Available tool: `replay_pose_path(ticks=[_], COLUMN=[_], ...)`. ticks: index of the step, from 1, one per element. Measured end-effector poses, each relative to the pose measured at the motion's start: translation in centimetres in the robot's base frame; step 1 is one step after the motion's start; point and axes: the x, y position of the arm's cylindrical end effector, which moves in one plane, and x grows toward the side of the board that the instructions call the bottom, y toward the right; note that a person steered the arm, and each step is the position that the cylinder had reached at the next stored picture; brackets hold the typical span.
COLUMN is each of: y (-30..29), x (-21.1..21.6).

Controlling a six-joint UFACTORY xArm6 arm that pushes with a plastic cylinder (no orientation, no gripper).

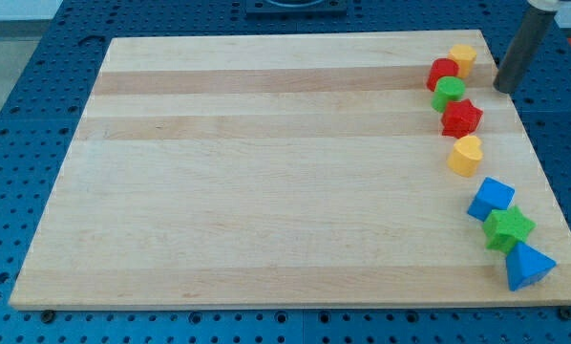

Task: Move the red circle slightly left

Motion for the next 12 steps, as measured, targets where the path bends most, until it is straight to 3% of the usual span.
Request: replay_pose_path(ticks=[2,9,12], y=[-4.1,-3.3,-5.6], x=[-0.1,-1.5,-0.8])
